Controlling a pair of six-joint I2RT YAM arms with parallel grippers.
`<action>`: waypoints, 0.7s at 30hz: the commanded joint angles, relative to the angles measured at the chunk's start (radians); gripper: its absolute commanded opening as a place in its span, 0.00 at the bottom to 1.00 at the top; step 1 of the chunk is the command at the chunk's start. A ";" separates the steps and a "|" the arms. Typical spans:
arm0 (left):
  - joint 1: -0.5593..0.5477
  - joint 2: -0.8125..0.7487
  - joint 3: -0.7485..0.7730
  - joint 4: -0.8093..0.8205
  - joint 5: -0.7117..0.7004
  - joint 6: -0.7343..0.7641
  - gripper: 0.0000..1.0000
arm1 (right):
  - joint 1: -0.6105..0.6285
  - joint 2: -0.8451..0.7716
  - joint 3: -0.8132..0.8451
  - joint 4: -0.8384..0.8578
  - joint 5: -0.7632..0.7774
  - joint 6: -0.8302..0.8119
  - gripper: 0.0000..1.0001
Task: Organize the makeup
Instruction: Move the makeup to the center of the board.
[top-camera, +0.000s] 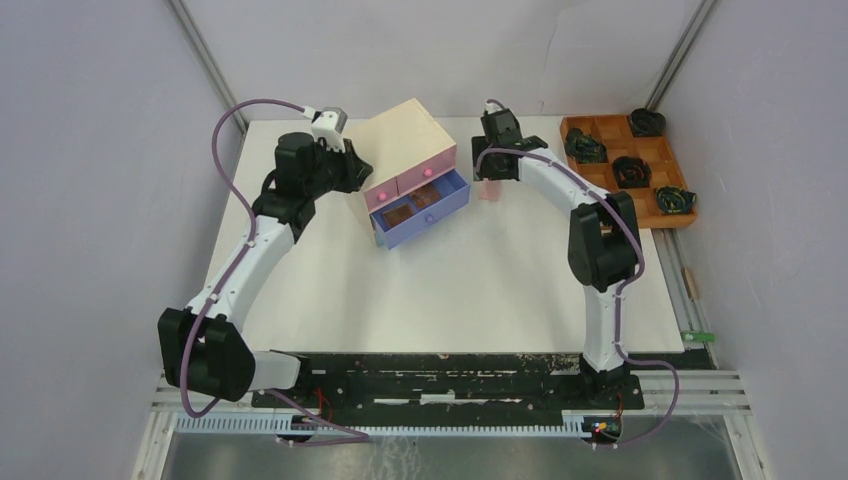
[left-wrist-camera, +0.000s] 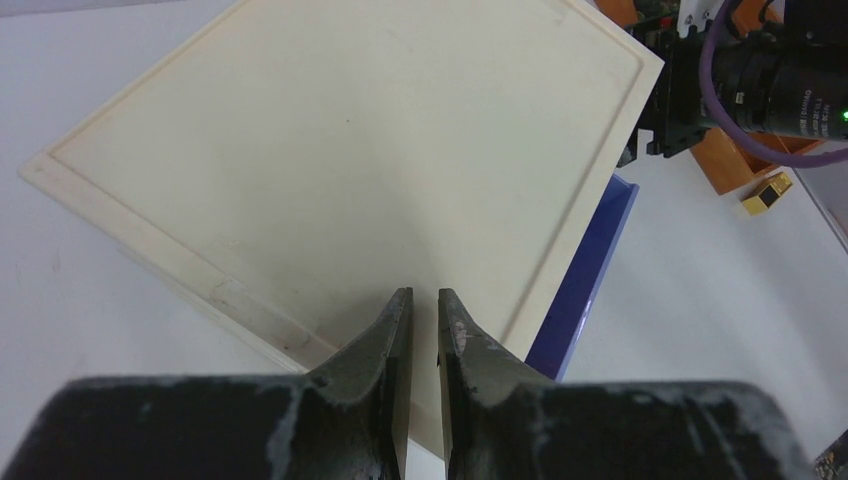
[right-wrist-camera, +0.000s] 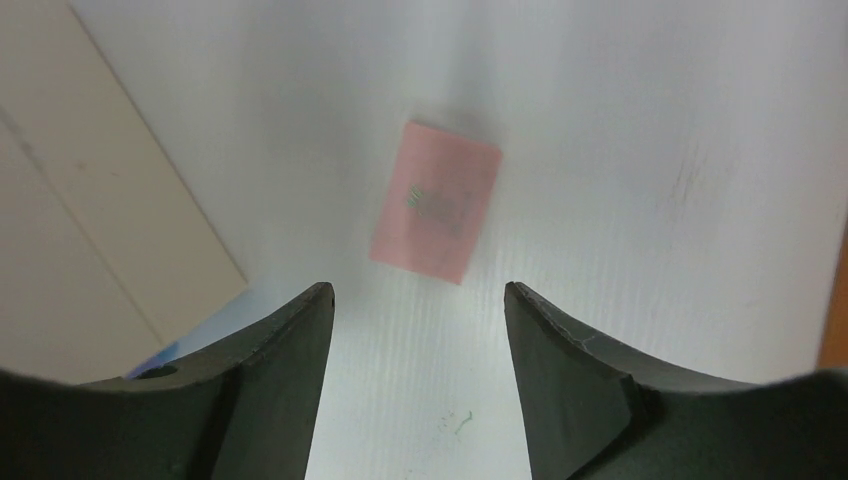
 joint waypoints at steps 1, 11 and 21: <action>0.002 -0.006 -0.019 0.017 0.039 -0.005 0.21 | 0.036 0.092 0.145 -0.101 0.092 0.040 0.70; 0.001 -0.017 -0.037 0.035 0.077 -0.008 0.22 | 0.077 0.218 0.280 -0.228 0.320 0.217 0.79; 0.002 -0.019 -0.056 0.047 0.091 -0.014 0.21 | 0.076 0.281 0.298 -0.231 0.276 0.235 0.84</action>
